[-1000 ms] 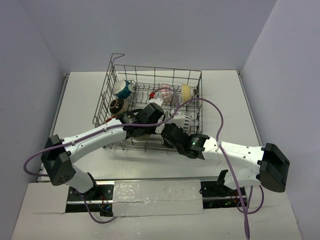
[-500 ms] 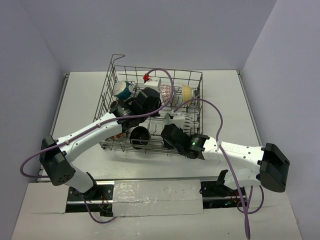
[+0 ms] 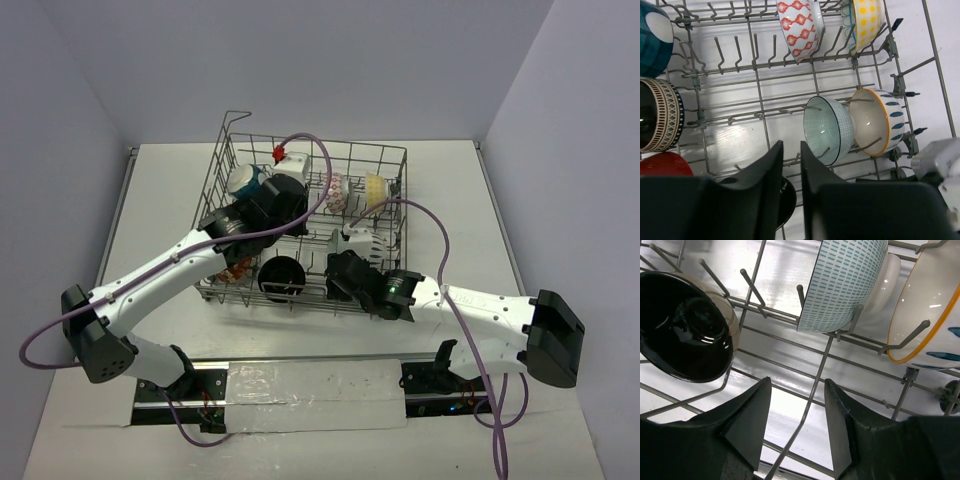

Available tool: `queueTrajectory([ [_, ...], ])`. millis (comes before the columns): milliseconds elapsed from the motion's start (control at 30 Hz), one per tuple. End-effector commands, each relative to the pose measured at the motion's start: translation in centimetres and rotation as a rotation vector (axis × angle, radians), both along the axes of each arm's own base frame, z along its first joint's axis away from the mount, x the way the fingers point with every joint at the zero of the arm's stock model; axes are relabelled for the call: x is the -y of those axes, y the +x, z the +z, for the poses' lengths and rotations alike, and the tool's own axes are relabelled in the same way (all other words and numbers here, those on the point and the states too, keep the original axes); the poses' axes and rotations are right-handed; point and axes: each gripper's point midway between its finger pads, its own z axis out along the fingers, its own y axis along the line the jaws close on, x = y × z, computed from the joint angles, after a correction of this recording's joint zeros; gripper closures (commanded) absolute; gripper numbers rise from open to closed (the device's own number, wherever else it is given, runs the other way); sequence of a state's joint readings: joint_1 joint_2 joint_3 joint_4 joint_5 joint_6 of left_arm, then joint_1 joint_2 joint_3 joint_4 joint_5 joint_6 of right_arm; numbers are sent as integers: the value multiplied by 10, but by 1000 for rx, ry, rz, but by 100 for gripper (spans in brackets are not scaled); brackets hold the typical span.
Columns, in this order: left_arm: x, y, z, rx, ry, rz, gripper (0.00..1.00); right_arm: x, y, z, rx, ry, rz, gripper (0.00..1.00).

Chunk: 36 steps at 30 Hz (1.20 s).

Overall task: Load the bowls into the dish rack
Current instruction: Pick up the bowl from the dish rack.

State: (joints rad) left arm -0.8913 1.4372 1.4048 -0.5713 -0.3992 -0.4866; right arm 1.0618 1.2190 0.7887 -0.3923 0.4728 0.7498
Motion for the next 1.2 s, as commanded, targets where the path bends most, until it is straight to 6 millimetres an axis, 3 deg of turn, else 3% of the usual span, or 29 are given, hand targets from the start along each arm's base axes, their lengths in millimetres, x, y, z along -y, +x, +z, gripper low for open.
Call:
queueTrajectory([
  [0, -8, -13, 24, 6, -39, -26, 73, 43, -32, -30, -99, -233, 89, 45],
  [200, -15, -27, 22, -47, -13, -60, 68, 35, -18, -6, -28, -240, 104, 43],
  [500, -12, -51, -10, -209, 28, -121, 64, 26, 6, 19, 93, -188, 87, 39],
  [800, -10, -62, -36, -290, 56, -152, 62, 42, 45, 98, 228, -2, -8, 34],
  [933, -4, -65, -50, -312, 50, -174, 60, 48, 57, 110, 237, 0, -45, 31],
  [1167, 16, -75, -74, -427, 32, -236, 60, 72, 67, 115, 244, 40, -102, 30],
])
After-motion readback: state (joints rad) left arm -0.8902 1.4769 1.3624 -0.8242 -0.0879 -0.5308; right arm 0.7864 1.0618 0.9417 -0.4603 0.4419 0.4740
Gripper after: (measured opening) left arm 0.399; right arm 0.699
